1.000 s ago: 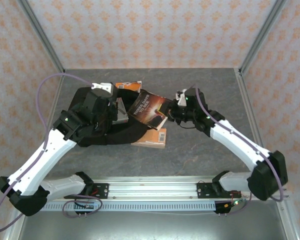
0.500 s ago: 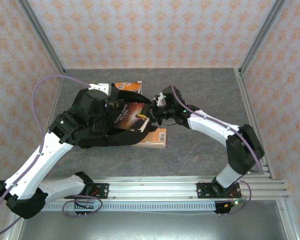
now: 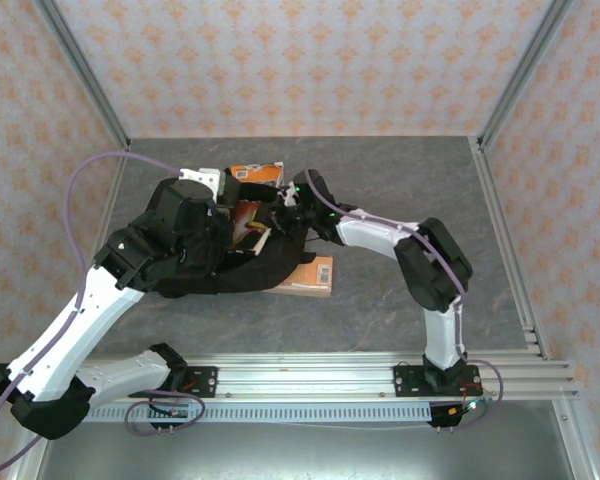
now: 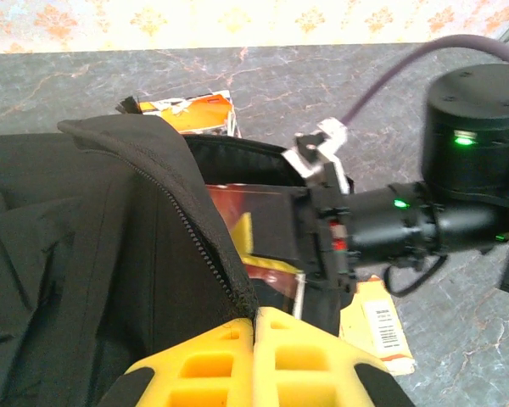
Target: Pack the student bag
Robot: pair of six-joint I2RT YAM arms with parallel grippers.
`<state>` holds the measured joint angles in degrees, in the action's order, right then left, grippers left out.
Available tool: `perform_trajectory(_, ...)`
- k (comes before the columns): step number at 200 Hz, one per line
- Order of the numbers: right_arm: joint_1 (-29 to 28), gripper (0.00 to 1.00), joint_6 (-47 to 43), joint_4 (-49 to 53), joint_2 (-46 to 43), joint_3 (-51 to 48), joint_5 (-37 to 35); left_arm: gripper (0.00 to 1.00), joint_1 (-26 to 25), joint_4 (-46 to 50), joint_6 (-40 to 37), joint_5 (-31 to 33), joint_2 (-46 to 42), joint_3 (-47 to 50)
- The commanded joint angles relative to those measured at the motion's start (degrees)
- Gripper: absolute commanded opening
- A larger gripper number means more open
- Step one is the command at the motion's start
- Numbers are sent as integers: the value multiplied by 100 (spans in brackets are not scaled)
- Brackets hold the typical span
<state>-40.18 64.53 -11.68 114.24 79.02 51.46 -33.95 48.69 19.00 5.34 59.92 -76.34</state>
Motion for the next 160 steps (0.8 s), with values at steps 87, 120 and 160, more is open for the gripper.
perform_trajectory(87, -745, 13, -1748, 3807, 3016, 5153, -1430, 0, 7, -489, -48, 449, -250, -30)
perform_trajectory(120, -736, 45, -2231, 4417, 2850, 5298, -1946, 0, 15, -474, 33, 524, -48, -32)
perform_trajectory(160, -660, 73, -2819, 4426, 1776, 4227, -2334, 0, 18, -448, 60, 783, 27, -75)
